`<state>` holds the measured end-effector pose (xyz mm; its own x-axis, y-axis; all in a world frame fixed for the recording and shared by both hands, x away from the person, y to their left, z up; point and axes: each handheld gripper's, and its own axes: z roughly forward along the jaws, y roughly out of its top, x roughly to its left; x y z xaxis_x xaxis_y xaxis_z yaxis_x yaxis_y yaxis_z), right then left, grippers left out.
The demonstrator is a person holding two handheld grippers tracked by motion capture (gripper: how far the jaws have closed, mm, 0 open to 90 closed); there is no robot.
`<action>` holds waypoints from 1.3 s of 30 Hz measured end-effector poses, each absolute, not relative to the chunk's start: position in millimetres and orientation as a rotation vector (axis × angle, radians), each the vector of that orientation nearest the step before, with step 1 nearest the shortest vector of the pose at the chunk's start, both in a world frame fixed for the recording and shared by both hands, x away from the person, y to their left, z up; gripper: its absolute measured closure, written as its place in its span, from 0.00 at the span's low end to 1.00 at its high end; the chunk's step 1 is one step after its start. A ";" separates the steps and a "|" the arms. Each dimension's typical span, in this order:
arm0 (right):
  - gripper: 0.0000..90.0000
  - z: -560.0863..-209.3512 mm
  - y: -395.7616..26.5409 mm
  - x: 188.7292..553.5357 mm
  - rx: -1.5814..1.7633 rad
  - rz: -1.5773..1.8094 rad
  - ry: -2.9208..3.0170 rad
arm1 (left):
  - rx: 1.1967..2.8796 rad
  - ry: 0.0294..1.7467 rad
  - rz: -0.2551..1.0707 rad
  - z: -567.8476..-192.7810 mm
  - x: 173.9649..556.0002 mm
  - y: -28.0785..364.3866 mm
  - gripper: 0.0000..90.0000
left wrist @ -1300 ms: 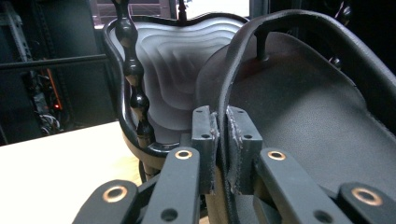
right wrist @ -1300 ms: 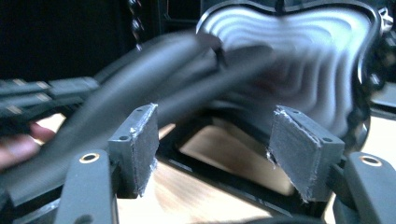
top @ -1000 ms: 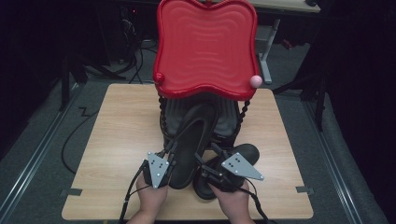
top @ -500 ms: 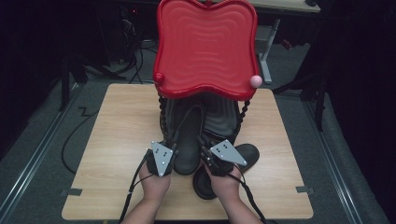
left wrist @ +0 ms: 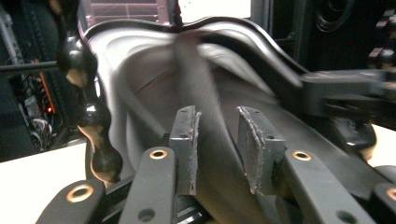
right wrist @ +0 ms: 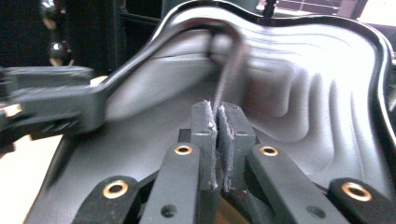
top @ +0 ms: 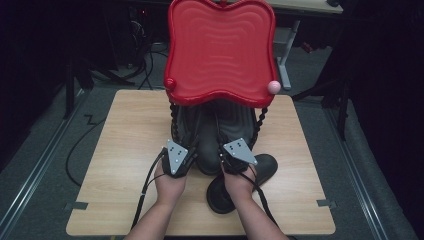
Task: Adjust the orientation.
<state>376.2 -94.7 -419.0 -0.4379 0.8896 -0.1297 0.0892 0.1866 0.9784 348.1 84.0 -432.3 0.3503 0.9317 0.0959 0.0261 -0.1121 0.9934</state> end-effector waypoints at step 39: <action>1.00 -456.5 -113.6 311.4 0.858 1.285 1.916 | 1.496 0.934 1.065 -430.7 354.7 83.8 0.92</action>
